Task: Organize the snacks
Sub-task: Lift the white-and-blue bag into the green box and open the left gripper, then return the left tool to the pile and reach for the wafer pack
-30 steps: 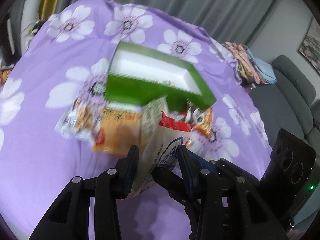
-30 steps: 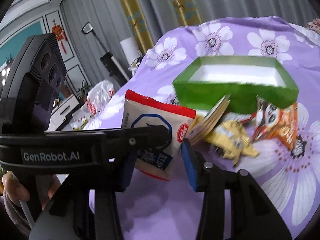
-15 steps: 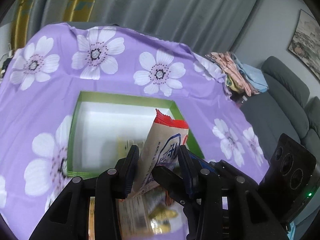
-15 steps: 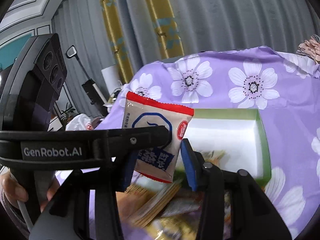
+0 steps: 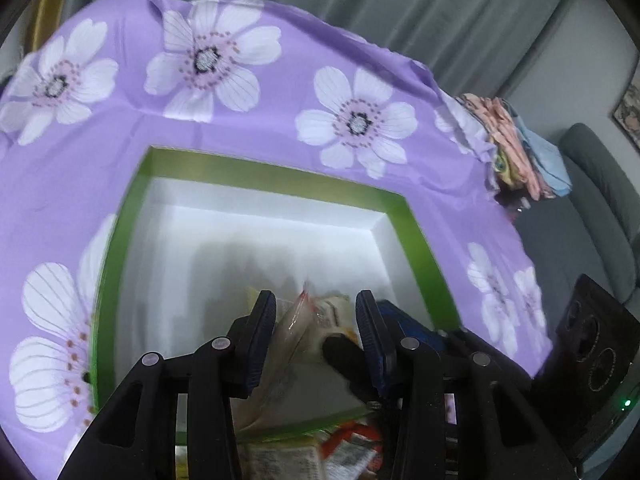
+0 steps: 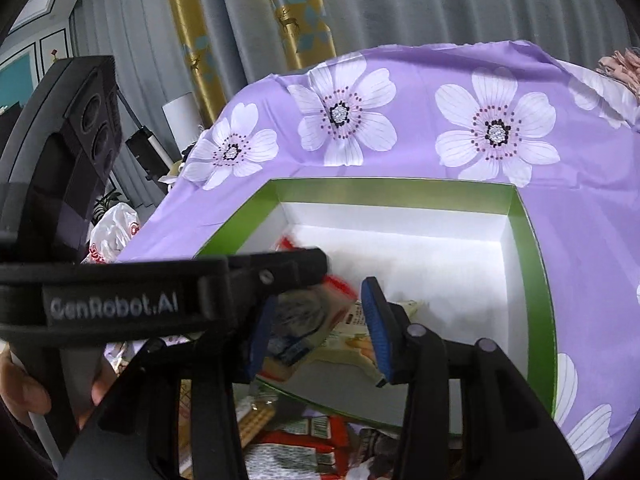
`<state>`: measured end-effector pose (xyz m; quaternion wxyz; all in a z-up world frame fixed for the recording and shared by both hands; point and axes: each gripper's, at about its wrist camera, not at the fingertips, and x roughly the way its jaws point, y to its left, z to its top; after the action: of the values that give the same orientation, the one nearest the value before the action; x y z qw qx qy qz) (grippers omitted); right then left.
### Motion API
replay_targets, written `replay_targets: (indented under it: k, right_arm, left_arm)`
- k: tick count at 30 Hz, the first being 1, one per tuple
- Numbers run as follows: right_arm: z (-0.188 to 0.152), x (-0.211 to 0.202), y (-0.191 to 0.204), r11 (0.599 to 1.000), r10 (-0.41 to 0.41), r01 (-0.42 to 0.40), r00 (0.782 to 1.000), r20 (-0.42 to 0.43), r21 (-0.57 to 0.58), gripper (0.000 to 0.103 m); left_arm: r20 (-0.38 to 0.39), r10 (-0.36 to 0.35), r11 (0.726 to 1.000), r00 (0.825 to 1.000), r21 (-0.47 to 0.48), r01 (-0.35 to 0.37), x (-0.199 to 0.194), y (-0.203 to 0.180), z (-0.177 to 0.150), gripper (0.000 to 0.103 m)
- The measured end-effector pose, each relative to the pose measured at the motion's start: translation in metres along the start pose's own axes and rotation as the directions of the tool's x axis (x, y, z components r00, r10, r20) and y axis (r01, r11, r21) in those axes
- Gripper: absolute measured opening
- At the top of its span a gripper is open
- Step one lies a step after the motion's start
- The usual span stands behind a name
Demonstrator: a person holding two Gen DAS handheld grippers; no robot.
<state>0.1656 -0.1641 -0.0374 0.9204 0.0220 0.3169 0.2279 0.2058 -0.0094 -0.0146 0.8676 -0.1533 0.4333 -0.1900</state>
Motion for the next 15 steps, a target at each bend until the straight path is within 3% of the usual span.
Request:
replay_targets:
  k: [2,6,12,15]
  right_arm:
    - [-0.001,-0.006,-0.005,1.000,-0.004,0.004,1.000,0.006,0.012,0.045]
    - [-0.004,-0.023,-0.013,0.999,-0.010,0.009,1.000,0.025,0.038,0.048]
    - [-0.014,-0.051,-0.012,0.998,-0.013,0.010,0.999,0.048,0.054,0.054]
    - [-0.020,-0.065,-0.007,0.998,-0.007,0.004,0.998,0.059,0.058,0.058]
  left_arm:
    - [0.012,0.014,1.000,1.000,-0.002,-0.014,-0.007,0.004,0.002,0.047]
    - [0.061,0.048,0.999,0.997,-0.005,-0.048,-0.029,0.013,0.002,0.078]
    - [0.124,0.089,0.996,0.988,-0.002,-0.090,-0.069,0.022,-0.007,0.081]
    - [0.151,0.109,0.994,0.983,-0.009,-0.109,-0.089,0.026,-0.021,0.095]
